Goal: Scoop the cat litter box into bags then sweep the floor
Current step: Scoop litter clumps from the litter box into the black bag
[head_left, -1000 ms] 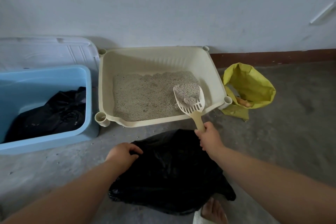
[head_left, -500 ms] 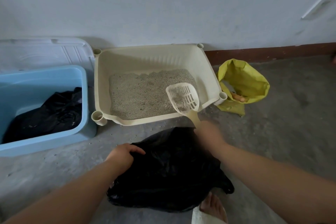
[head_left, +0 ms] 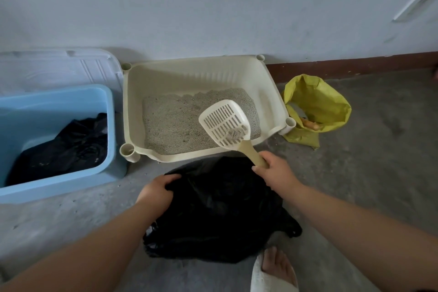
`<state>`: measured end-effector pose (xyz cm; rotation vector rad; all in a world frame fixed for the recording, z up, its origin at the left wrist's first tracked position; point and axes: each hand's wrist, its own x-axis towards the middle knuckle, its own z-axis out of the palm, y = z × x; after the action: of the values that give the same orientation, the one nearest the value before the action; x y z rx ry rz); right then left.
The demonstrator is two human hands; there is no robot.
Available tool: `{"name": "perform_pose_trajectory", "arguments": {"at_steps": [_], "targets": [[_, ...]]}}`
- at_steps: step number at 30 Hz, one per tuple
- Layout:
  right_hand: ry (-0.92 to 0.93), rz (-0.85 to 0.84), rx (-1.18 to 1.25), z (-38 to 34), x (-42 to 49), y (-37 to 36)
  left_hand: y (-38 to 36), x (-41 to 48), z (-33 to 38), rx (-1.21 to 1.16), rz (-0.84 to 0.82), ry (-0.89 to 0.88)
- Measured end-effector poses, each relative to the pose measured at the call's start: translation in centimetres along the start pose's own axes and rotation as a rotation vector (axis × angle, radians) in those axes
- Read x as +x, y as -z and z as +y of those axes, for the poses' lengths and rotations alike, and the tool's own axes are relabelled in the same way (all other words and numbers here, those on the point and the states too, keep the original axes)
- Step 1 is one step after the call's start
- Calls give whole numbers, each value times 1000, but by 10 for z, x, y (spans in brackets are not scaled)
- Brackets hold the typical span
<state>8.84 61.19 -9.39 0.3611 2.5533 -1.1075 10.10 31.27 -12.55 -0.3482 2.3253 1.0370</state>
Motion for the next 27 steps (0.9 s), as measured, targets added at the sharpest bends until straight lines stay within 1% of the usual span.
{"name": "perform_pose_trajectory", "arguments": {"at_steps": [4,7,11,13,15,17,19,23,25,26,27], "targets": [[111,-83,-181,7,-12,7,6,2,1,-70,30,65],[175,-138,-382,18,-19,7,10,3,0,-95,23,102],[228,-108,-647,29,-24,4,11,2,-5,-87,6,101],[241,-95,-732,29,-25,5,11,1,-6,-97,-3,96],[242,-38,-716,27,-23,8,11,0,-5,-93,-24,86],[246,12,-613,22,-20,11,9,0,-4,-94,-44,71],[238,19,-494,14,-15,13,8,-1,-2,-87,-62,54],[139,20,-343,-18,-1,29,9,-5,1,15,-73,9],[120,-28,-350,-46,6,46,11,-6,1,22,-66,-1],[119,-52,-409,-61,11,56,12,-6,1,29,-57,-4],[117,-69,-521,-75,19,66,13,-6,1,45,-47,-11]]}}
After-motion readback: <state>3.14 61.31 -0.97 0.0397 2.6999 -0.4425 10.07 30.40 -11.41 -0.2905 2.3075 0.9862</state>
